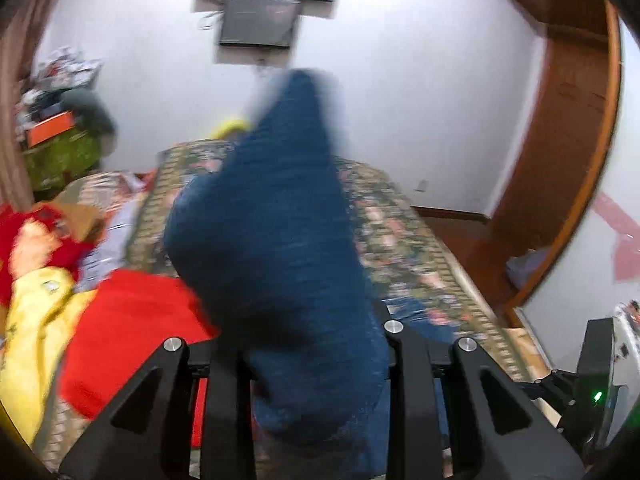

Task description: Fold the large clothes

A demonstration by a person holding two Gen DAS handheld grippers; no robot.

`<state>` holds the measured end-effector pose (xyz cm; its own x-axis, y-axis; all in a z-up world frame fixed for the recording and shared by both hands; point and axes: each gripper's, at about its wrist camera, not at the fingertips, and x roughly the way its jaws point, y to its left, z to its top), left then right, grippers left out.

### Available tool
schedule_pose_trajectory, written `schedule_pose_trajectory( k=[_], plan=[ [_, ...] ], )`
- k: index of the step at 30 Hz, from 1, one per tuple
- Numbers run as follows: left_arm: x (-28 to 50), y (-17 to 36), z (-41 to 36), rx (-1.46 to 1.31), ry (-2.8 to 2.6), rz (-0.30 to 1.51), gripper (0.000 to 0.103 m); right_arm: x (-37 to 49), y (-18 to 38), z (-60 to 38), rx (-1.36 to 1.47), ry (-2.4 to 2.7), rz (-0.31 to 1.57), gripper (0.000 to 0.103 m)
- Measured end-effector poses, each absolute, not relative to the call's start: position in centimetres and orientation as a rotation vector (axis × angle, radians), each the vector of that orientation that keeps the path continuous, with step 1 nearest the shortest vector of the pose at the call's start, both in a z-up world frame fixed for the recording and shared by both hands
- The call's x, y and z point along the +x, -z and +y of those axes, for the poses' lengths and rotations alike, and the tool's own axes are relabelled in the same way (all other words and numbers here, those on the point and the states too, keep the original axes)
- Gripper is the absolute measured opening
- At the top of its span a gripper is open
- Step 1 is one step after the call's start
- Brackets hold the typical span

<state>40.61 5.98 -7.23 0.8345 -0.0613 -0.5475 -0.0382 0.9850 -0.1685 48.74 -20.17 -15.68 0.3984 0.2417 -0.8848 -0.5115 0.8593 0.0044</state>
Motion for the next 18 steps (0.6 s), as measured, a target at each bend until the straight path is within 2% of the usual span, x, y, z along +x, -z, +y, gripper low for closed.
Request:
schedule_pose_trajectory(
  k=[4,9,14,18],
  plan=[
    [41.8,8.3,-1.3,-0.113,0.167,0.630,0.024,48.5,15.8,-24.9,-0.247,-0.394,1.092,0.073],
    [41.5,13.3,-8.4,0.027,0.336,0.781,0.022,47.6,15.9,-28.6,-0.196,-0.347,1.115,0.073],
    [40.4,17.4,-10.2,0.104,0.358,0.911,0.023,46.9,16.0,-29.9,-0.161,-0.328,1.118,0.073],
    [39.5,17.0,-10.5,0.162,0.324,0.945,0.025,46.7,15.9,-30.4,-0.122,-0.336,1.112,0.073]
  ],
)
